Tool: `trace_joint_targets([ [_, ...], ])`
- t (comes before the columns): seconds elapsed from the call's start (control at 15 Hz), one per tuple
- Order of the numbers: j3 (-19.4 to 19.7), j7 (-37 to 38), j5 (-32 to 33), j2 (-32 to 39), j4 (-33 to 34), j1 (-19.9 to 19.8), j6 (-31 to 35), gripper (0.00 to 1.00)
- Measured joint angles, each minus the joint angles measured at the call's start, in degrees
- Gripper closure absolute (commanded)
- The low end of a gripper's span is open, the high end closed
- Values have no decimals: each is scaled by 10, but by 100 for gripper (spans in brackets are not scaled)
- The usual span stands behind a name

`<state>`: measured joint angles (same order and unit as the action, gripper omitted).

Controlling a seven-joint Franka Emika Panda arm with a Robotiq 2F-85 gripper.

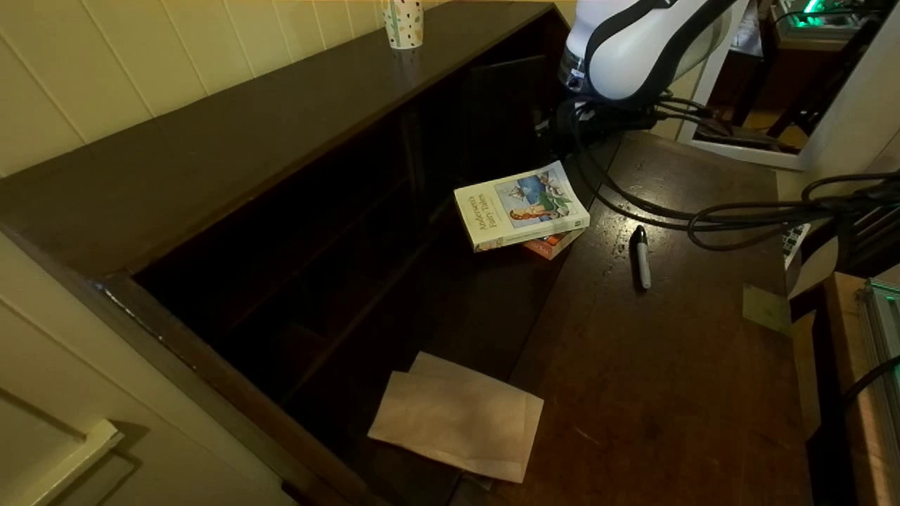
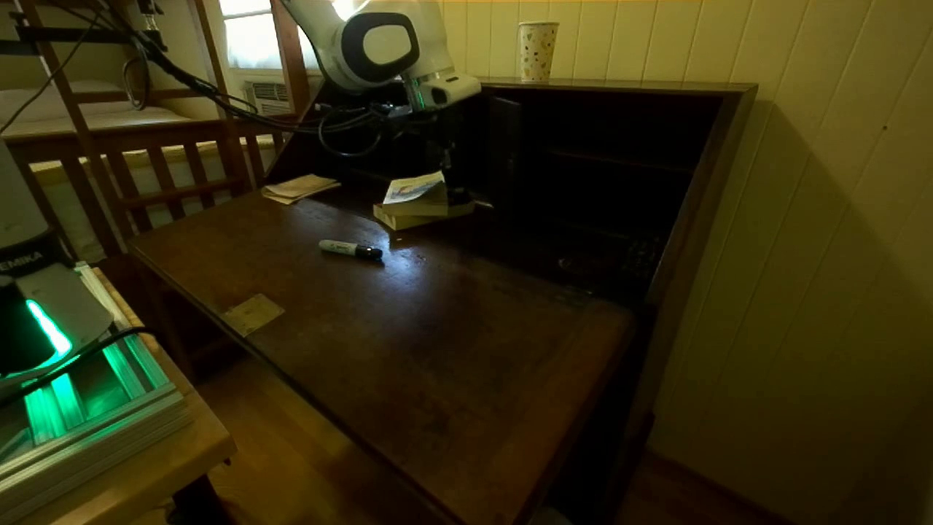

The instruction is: Turn the white book around in an anticlockwise direction

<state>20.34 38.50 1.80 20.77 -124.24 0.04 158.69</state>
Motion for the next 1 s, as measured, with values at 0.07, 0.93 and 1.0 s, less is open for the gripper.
trace_joint_targets([
  [0.07, 22, 15, 32, -8, 0, 18, -13, 100],
  [0.93, -87, -12, 83, -139, -58, 26, -8, 100],
  [1.0, -102, -32, 55, -138, -65, 23, 7, 100],
])
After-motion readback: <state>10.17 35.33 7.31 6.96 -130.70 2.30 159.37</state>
